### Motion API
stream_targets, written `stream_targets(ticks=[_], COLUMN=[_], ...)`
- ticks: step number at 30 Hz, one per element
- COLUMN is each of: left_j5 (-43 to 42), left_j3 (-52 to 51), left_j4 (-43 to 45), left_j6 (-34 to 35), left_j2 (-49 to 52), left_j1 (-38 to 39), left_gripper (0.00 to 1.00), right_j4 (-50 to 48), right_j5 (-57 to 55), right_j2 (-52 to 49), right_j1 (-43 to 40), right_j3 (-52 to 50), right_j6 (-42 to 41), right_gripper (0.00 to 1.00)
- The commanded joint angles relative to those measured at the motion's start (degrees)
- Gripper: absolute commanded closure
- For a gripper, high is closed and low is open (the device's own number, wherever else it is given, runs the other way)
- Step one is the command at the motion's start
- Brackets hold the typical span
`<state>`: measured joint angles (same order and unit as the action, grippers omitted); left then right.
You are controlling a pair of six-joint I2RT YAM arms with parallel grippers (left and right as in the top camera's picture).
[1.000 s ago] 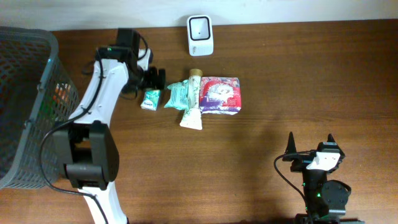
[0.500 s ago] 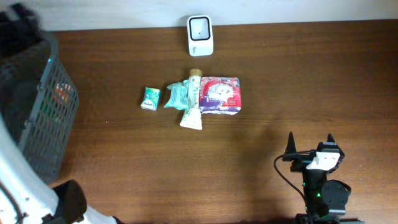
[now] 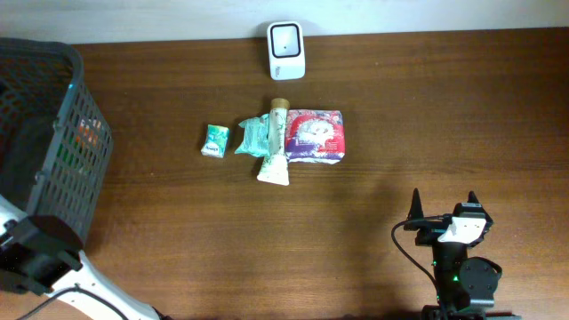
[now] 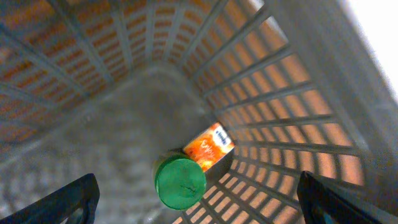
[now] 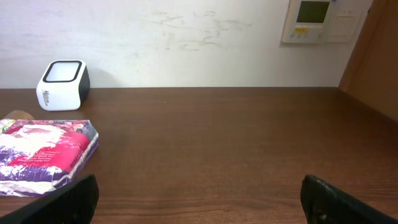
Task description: Scan the item barcode
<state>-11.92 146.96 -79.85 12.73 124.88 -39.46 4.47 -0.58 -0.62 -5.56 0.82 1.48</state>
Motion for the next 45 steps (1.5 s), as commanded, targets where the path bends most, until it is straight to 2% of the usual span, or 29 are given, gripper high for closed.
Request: stream_targets(ticks=[1, 2, 4, 10, 12, 17, 24, 30, 31, 32, 33, 34, 37, 39, 45], left_j5=[1.8, 4.2, 11.7, 11.7, 11.7, 12.2, 12.1, 11.7, 11.7, 11.7, 11.7, 11.7, 11.8, 11.7, 11.0], left_j3=[0.2, 0.2, 0.2, 0.1, 0.1, 0.1, -0.2, -0.7, -0.7, -0.7, -0.7, -0.7, -0.7, 0.3, 2.0], left_j4=[-1.1, -1.6, -4.3, -9.7, -10.5, -9.6, -12.2, -15.6, -16.3, -16.5, -16.5, -16.5, -16.5, -16.9, -16.7], left_j6=[-3.0, -2.9, 4.9, 6.5, 10.6, 10.6, 10.6, 10.6, 10.6, 10.6, 10.6, 10.6, 9.9, 8.1, 8.1], left_j2=[3.0, 3.1, 3.1, 8.2, 9.9, 11.8, 19.4, 19.5, 19.5, 19.5, 19.5, 19.5, 19.5, 19.1, 9.1], left_j1=[1.9, 2.6, 3.6, 6.2, 7.1, 7.2, 7.2, 7.2, 7.2, 7.2, 7.2, 7.2, 7.1, 6.6, 1.0], left_gripper=[0.01, 0.01, 0.01, 0.01, 0.01, 0.01, 0.01, 0.01, 0.04, 0.16, 0.24, 0.27, 0.26, 0.01, 0.00], right_j4=[0.1, 0.1, 0.1, 0.1, 0.1, 0.1, 0.1, 0.1, 0.1, 0.1, 0.1, 0.1, 0.1, 0.1, 0.1], right_j5=[-0.1, -0.1, -0.1, -0.1, -0.1, -0.1, -0.1, -0.1, -0.1, -0.1, -0.1, -0.1, -0.1, -0.1, -0.1], right_j2=[0.3, 0.3, 0.3, 0.3, 0.3, 0.3, 0.3, 0.3, 0.3, 0.3, 0.3, 0.3, 0.3, 0.3, 0.3], right_j1=[0.3, 0.3, 0.3, 0.3, 0.3, 0.3, 0.3, 0.3, 0.3, 0.3, 0.3, 0.3, 0.3, 0.3, 0.3], right_j3=[-0.5, -0.5, -0.5, -0.5, -0.5, -0.5, -0.5, -0.5, -0.5, -0.5, -0.5, -0.5, -0.5, -0.5, -0.5], right_j6=[-0.4, -0.4, -0.4, -0.4, -0.4, -0.4, -0.4, -0.4, -0.4, -0.4, -0.4, -0.4, -0.4, -0.4, -0.4], right_gripper=[0.01, 0.01, 0.01, 0.01, 0.01, 0.01, 0.02, 0.01, 0.01, 0.01, 0.02, 0.01, 0.01, 0.01, 0.01])
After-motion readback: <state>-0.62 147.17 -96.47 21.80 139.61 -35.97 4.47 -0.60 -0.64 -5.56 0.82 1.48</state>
